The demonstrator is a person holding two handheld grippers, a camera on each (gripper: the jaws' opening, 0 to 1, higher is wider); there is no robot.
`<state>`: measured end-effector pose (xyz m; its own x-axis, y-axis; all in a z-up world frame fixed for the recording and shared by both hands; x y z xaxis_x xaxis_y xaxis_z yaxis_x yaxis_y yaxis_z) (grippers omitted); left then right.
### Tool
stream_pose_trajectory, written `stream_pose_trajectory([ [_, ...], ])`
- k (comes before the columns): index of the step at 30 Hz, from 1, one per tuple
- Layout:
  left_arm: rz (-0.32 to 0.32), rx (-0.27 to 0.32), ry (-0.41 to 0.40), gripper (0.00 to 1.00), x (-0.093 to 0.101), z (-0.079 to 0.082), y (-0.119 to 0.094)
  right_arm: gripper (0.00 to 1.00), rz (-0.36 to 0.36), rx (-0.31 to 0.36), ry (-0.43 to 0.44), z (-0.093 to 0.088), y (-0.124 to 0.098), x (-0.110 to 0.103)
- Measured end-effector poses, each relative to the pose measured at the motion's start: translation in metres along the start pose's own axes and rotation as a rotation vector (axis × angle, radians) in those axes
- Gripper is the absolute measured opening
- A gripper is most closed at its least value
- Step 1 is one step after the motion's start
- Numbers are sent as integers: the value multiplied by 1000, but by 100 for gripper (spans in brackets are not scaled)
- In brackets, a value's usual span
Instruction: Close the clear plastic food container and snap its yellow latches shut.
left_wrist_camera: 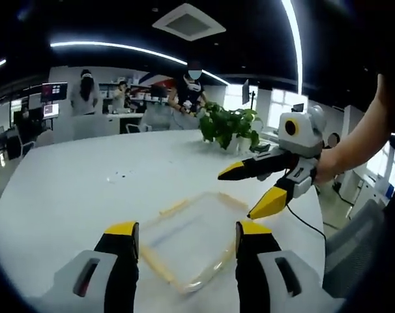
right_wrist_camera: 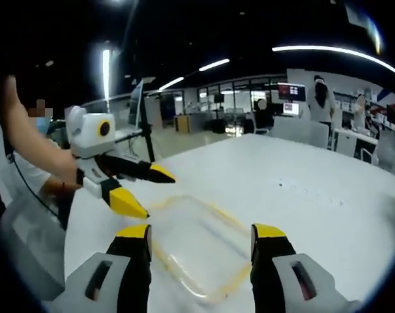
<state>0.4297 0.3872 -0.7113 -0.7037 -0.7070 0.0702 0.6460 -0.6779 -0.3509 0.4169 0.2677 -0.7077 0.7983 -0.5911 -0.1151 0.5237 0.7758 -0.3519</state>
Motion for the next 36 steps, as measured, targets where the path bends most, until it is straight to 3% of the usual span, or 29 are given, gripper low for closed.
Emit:
stream_pose_trajectory([
  [6, 18, 21, -19, 56, -1, 2, -4, 60, -23, 13, 1, -1, -6, 0],
  [19, 44, 5, -30, 55, -3, -7, -16, 60, -55, 22, 27, -4, -22, 0],
  [36, 99, 5, -85, 56, -12, -21, -44, 60, -97, 12, 67, -21, -49, -6],
])
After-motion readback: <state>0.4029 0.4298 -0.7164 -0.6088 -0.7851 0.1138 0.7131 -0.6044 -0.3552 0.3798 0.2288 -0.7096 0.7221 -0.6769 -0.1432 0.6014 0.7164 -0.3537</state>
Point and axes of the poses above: the point that each gripper's makers call its tool centre point, and the gripper's own axes: y roughly forward along the fingers, x roughly to its right, z roughly out of its top, the point moved 3 cm from there along -y, roughly backward along the fingers, and after that the axes turned 7 degrees about z, right-handed, at the moved point
